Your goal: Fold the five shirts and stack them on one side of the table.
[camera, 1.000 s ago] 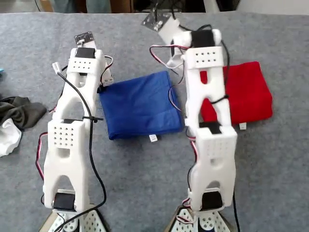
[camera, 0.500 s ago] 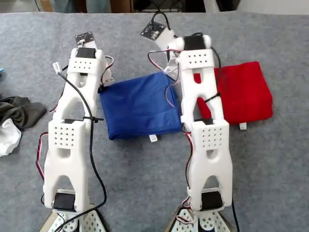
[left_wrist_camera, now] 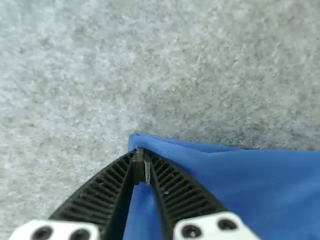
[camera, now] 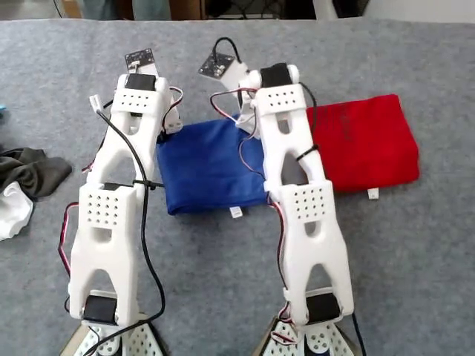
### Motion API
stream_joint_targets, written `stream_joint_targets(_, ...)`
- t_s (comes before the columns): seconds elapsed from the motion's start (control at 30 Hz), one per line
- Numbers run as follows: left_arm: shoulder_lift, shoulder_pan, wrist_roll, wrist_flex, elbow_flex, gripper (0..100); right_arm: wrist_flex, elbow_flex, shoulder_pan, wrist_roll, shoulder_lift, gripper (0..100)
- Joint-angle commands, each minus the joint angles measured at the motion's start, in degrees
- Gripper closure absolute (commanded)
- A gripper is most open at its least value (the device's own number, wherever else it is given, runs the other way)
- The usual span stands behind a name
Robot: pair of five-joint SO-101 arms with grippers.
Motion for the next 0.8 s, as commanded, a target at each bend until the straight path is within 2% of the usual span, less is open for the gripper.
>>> stream_joint_targets(0.0, -0.7, -0.4, 0.2, -0.4, -2.9, 97, -0.9, -5.7, 2.5, 0.6, 1.0, 98.4)
stream_joint_targets(0.17, -0.7, -0.4, 0.2, -0.4, -2.7, 97, 1.3, -9.9, 4.8, 0.7, 2.6, 98.4)
stream_joint_targets(0.33, -0.8, -0.2, 0.1, -3.8, 0.5, 97, 10.4, -20.1, 2.5, 0.8, 2.2, 98.4)
stream_joint_targets(0.5, -0.8, -0.2, 0.1, -3.8, 0.7, 97, 10.6, -24.8, 3.3, 0.3, -0.4, 98.4)
stream_joint_targets(0.63, -0.9, -0.2, 0.2, -3.7, 0.7, 97, 10.9, -17.8, 3.8, -1.0, -10.2, 98.4)
stream_joint_targets(0.77, -1.3, 0.3, 0.1, -3.7, 0.7, 97, 10.8, 6.9, 3.2, 0.7, -28.2, 98.4)
